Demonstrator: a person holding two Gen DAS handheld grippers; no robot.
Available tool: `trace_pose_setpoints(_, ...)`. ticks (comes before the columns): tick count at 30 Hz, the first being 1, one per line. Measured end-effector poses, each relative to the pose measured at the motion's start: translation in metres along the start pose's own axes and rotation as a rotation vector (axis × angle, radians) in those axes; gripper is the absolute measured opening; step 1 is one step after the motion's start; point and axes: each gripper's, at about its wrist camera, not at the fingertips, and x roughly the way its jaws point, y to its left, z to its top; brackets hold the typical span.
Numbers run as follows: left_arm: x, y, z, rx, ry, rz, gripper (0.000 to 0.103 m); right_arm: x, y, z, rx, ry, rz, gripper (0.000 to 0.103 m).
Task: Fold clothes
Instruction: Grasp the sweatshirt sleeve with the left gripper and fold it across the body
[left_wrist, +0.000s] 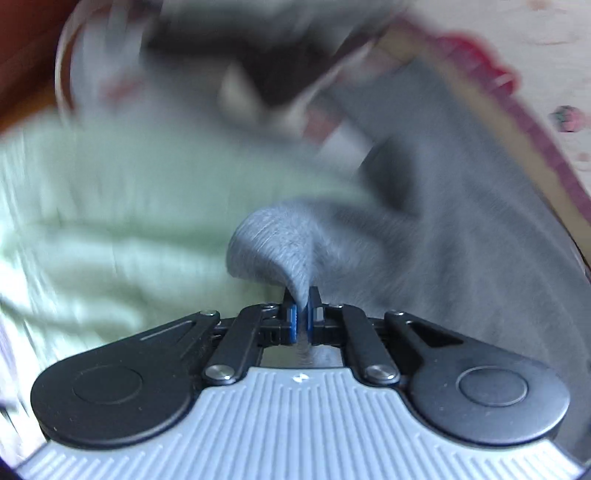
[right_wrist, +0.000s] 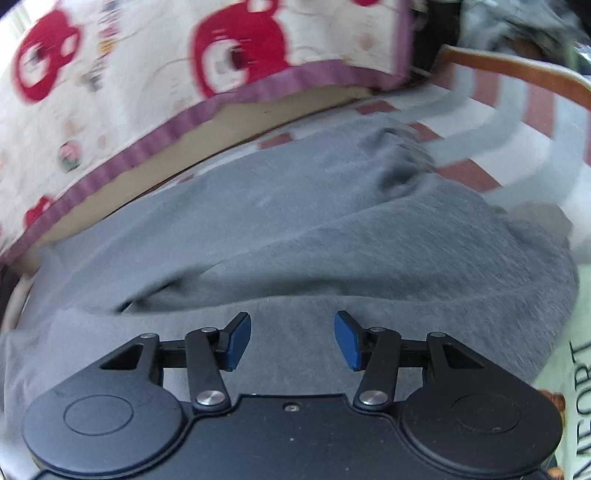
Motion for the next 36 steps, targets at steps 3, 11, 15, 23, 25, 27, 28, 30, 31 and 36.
trace_pose_setpoints(3,-0.057,-0.015,0.003,-0.001,-0.235,-0.023,0.005,-0.002,0.023,-0.007,-0.14,0.016,0.109,0.056)
trace_pose_setpoints(11,-0.036,-0.016,-0.028,-0.185,-0.21,0.189,0.004,0.035,0.068,-0.042,-0.306,0.159,0.163,0.056)
trace_pose_setpoints(15,-0.016,-0.007,-0.032,-0.213,-0.152,0.191,0.004,0.03,0.072,-0.044,-0.35,0.177,0.169,0.056)
trace_pose_setpoints(23,-0.035,-0.066,0.023,-0.082,-0.324,0.098,0.005,-0.011,0.032,-0.033,-0.282,0.032,0.009,0.056)
trace_pose_setpoints(25,-0.014,-0.087,0.037,-0.038,-0.308,0.118,0.005,-0.03,0.013,-0.03,-0.203,-0.081,-0.06,0.06)
trace_pose_setpoints(27,0.02,-0.098,0.049,-0.048,-0.259,0.095,0.005,-0.043,-0.012,-0.027,-0.085,-0.121,-0.091,0.062)
trace_pose_setpoints(28,0.039,-0.102,0.055,-0.062,-0.231,0.074,0.005,-0.046,-0.023,-0.026,-0.044,-0.107,-0.111,0.062)
trace_pose_setpoints(30,0.072,-0.104,0.065,-0.091,-0.182,0.041,0.005,-0.05,-0.037,-0.026,0.005,-0.083,-0.151,0.062)
trace_pose_setpoints(31,0.085,-0.105,0.068,-0.088,-0.16,0.032,0.005,-0.052,-0.04,-0.029,0.016,-0.075,-0.156,0.062)
trace_pose_setpoints(36,0.115,-0.104,0.06,0.021,-0.1,0.03,0.033,-0.048,-0.056,-0.045,0.091,-0.005,-0.155,0.062)
